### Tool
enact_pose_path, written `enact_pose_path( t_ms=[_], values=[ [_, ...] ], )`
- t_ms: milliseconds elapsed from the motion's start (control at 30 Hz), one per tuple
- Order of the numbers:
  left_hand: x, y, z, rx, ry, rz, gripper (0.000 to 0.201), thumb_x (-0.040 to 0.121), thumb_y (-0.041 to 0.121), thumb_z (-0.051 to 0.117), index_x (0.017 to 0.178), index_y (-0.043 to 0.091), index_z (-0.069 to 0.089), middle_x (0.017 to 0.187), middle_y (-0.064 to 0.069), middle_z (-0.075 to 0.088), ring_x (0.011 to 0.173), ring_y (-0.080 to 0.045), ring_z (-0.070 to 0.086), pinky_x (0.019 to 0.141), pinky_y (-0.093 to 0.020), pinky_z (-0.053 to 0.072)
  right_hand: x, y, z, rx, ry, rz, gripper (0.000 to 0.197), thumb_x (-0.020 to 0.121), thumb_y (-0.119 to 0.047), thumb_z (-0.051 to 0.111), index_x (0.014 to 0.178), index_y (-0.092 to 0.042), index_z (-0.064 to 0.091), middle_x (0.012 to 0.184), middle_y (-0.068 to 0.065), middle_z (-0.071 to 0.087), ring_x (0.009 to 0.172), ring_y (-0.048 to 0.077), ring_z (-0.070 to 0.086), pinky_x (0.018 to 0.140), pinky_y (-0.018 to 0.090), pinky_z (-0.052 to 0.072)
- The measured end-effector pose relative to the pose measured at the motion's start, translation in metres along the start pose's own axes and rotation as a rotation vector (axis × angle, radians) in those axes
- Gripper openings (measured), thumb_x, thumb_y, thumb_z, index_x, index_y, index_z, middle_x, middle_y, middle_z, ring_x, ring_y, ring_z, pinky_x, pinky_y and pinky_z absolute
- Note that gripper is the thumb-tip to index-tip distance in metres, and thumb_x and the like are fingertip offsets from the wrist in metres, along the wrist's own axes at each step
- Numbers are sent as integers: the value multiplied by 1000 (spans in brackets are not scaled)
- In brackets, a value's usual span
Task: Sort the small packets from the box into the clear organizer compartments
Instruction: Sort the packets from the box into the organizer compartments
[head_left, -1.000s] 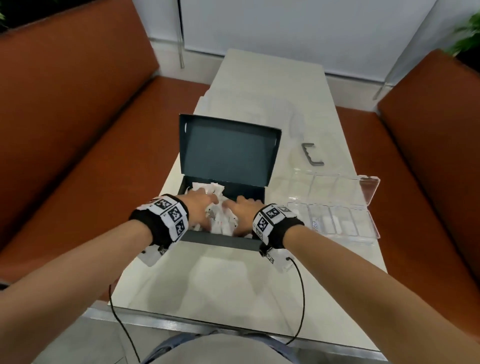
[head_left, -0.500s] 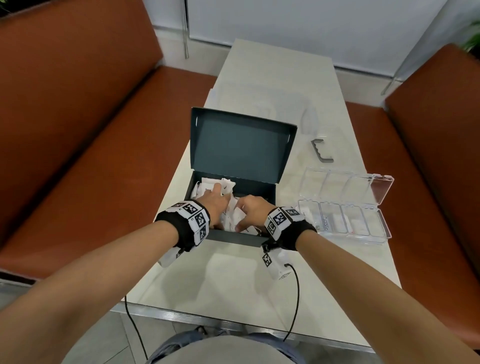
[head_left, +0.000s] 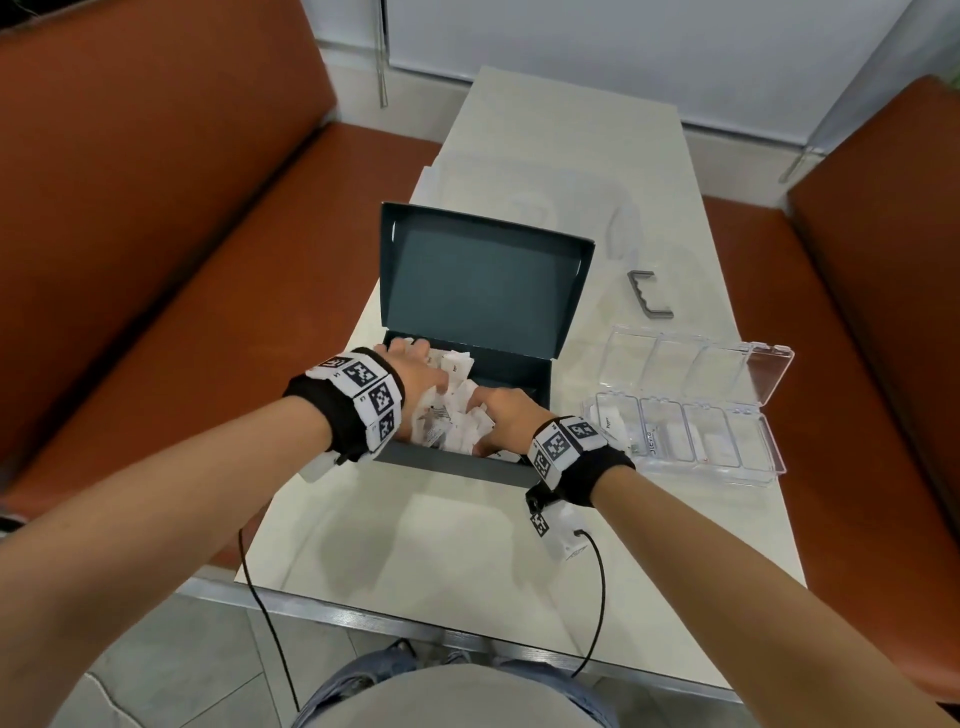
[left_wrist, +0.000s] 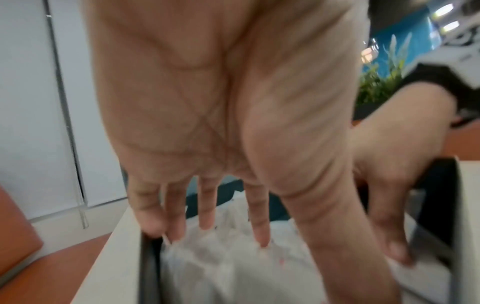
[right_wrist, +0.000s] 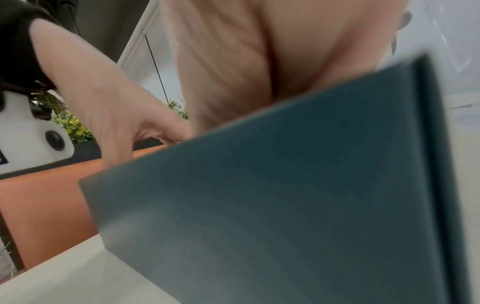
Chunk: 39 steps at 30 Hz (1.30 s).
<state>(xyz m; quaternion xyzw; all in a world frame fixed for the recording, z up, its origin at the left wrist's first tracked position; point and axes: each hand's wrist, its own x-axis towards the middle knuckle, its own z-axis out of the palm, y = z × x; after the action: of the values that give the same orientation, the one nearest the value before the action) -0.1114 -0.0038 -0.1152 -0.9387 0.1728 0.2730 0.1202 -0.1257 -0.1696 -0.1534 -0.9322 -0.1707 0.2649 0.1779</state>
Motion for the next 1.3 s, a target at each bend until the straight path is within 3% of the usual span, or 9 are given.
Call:
enact_pose_path(
  t_ms=[100, 333, 467, 567, 767, 967, 1067, 1133, 1300],
  values=[
    [2, 4, 7, -31, -51, 16, 66, 78, 25, 76, 133, 30, 40, 140, -9, 30, 110, -31, 54, 89, -38, 52, 0, 2, 1, 27, 8, -8, 60, 75, -14, 79, 128, -11, 51, 126, 12, 56, 112, 28, 55, 89, 32, 46],
    [3, 14, 11, 3, 42, 59, 52, 89, 16, 62, 139, 20, 49, 150, -12, 31, 132, -31, 40, 99, -39, 39, 0, 4, 8, 43, 48, -25, 57, 78, -18, 78, 128, -13, 51, 129, 10, 55, 115, 26, 53, 93, 33, 45],
    [-5, 13, 5, 8, 59, 88, 22, 83, 11, 66, 102, 19, 59, 122, -14, 47, 90, -28, 52, 64, -30, 39, 2, 6, 11, 57, 50, -27, 56, 79, -20, 76, 128, -14, 49, 129, 12, 55, 114, 27, 54, 92, 33, 45],
    [-8, 6, 9, 47, 118, 102, 17, 82, 15, 72, 88, 22, 58, 115, -6, 46, 94, -25, 49, 62, -32, 35, 3, 6, 13, 53, 57, -23, 56, 80, -22, 76, 128, -15, 49, 128, 13, 56, 112, 28, 54, 91, 34, 46],
    [-8, 11, 19, 23, 111, 138, 44, 85, 30, 69, 126, 34, 52, 123, -3, 39, 114, -25, 41, 91, -45, 38, 5, 6, 15, 37, 75, -24, 53, 79, -23, 76, 124, -14, 51, 123, 14, 58, 109, 28, 56, 90, 37, 48],
    [-8, 18, 11, 18, 74, 175, 24, 94, 20, 56, 116, 27, 61, 112, -5, 56, 102, -25, 51, 71, -31, 39, 6, 4, 16, 42, 95, -17, 53, 77, -23, 78, 122, -13, 53, 117, 14, 61, 104, 28, 59, 84, 33, 48],
    [-13, 9, 6, -109, 159, 153, 5, 85, 21, 63, 87, 23, 59, 80, 4, 55, 76, -19, 49, 60, -25, 32, 6, 4, 16, 27, 97, -12, 51, 78, -24, 77, 122, -14, 53, 115, 13, 62, 104, 29, 60, 82, 32, 47],
    [-15, 1, -2, -262, 208, 132, 20, 81, 25, 69, 76, 24, 49, 71, 7, 50, 69, -17, 47, 56, -26, 29, 5, 5, 15, 2, 88, -18, 51, 80, -25, 75, 124, -12, 52, 116, 14, 60, 107, 30, 58, 81, 31, 44],
    [-21, -18, -21, -664, 366, 94, 27, 85, 27, 72, 100, 13, 54, 85, -3, 58, 79, -20, 55, 65, -31, 42, -7, 12, -5, 148, 179, 20, 48, 88, -28, 66, 129, -10, 49, 118, 13, 57, 108, 27, 56, 81, 26, 40]
  ],
)
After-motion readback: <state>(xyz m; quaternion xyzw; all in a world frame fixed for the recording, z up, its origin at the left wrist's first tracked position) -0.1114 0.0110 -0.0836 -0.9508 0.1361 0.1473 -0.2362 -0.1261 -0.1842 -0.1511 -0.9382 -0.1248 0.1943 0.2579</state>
